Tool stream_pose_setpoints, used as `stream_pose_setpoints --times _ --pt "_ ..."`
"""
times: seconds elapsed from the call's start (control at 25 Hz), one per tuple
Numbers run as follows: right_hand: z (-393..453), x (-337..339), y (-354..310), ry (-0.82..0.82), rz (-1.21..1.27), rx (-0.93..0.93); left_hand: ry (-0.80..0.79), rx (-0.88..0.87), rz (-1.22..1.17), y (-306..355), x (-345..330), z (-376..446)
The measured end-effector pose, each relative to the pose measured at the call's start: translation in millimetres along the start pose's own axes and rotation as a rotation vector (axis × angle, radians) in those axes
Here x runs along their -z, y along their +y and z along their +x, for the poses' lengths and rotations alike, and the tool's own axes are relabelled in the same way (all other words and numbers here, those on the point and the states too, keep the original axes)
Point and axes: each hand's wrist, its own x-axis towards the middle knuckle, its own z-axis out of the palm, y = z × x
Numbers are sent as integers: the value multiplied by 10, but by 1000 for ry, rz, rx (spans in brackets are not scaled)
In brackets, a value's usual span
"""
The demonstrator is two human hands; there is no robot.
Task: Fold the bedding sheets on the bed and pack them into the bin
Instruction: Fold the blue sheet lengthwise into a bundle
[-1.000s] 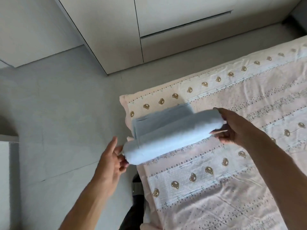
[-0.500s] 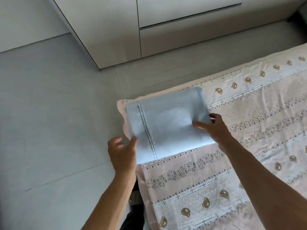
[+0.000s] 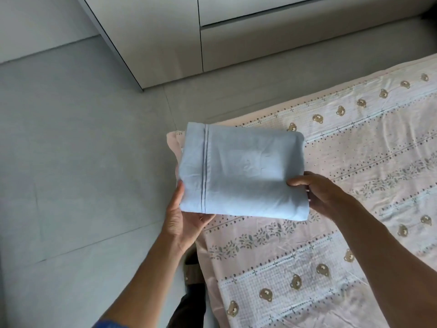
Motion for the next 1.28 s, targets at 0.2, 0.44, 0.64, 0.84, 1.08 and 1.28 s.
stream_pose_setpoints --times 0.2,0.44,0.64,0.84,1.08,1.28 --pt "58 -187 -273 82 55 96 -121 153 370 597 -121 296" --pt "-209 -425 -62 298 -38 396 -118 68 548 692 2 -120" --pt "-975 -1465 284 30 -202 536 177 -38 343 658 989 -1659" --pt "-2159 -2873 996 -291 -397 614 555 -319 9 259 2088 -3523" --pt "-3527 -4177 2625 -609 -739 585 795 -525 -206 -844 3593 -5579" --pt "-4657 -4799 4507 -793 -1001 548 937 -570 -557 -2435 4695 -6870"
